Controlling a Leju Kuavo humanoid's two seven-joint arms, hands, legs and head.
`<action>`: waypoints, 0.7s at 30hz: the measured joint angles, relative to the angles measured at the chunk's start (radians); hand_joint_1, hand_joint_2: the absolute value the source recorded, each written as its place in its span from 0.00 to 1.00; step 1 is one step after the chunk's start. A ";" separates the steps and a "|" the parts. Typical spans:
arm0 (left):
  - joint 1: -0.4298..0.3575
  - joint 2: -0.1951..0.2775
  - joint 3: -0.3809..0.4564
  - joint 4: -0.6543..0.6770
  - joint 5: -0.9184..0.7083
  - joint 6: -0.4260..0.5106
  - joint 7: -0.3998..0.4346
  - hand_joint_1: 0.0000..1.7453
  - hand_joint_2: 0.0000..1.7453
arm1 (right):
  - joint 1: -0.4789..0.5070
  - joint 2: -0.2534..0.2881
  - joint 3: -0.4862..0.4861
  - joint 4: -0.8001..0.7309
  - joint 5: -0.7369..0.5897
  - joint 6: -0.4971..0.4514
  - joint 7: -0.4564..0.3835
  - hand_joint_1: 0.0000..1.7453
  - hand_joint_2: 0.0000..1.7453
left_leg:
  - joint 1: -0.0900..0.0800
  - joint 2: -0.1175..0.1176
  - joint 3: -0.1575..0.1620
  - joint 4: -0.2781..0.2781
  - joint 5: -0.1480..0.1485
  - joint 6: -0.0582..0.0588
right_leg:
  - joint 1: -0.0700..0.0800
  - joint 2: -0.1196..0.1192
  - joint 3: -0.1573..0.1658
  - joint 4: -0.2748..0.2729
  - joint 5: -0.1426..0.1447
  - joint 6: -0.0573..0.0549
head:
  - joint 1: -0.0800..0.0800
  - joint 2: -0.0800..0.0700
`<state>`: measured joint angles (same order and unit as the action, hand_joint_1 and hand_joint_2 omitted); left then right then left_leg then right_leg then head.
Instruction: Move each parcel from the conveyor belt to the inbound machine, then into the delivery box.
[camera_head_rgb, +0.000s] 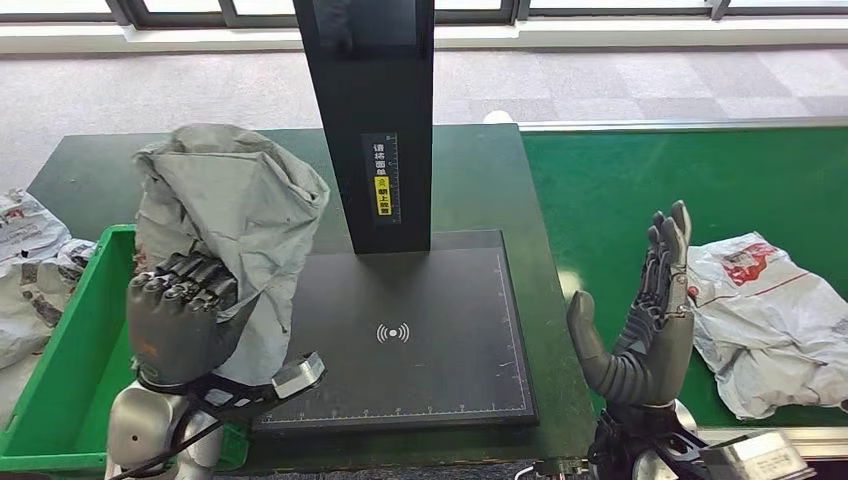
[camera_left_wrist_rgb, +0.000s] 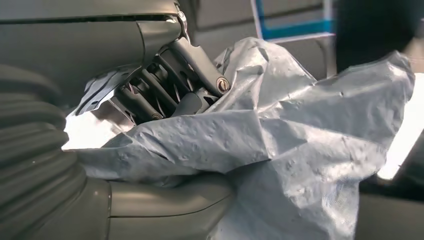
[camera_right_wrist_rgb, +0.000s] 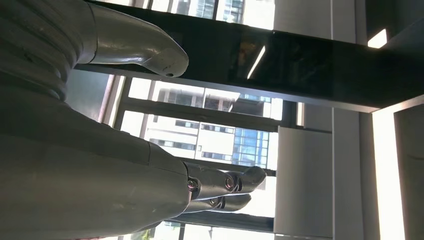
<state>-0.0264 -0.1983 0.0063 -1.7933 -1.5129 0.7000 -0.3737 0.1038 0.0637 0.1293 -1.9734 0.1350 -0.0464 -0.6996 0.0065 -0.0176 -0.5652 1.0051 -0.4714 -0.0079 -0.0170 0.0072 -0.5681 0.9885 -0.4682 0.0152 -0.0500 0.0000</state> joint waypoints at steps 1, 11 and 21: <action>0.001 -0.004 0.008 -0.005 0.000 0.000 -0.006 1.00 1.00 | 0.000 0.000 0.000 0.000 0.000 0.001 0.000 0.00 1.00 | 0.000 0.000 0.000 0.000 0.000 0.000 | 0.000 0.000 0.000 0.000 0.000 0.000 | 0.000 0.000; -0.052 0.059 0.426 0.011 0.000 -0.043 0.103 1.00 1.00 | -0.013 0.005 0.000 0.008 -0.001 0.036 0.000 0.00 1.00 | 0.001 0.001 0.001 0.000 0.000 -0.001 | 0.001 0.001 -0.001 0.000 -0.001 -0.001 | 0.000 0.000; -0.202 0.361 0.166 0.383 -0.001 -0.150 0.604 1.00 1.00 | -0.029 0.008 -0.001 0.027 0.000 0.058 0.000 0.00 1.00 | 0.002 0.001 0.001 0.000 0.001 -0.004 | 0.002 0.002 -0.001 0.001 0.001 -0.003 | 0.001 0.000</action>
<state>-0.2286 0.1630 0.1720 -1.4107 -1.5135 0.5505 0.2303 0.0753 0.0715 0.1286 -1.9466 0.1354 0.0113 -0.6996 0.0085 -0.0167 -0.5641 1.0049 -0.4699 -0.0114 -0.0152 0.0089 -0.5690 0.9891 -0.4673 0.0120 -0.0494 0.0000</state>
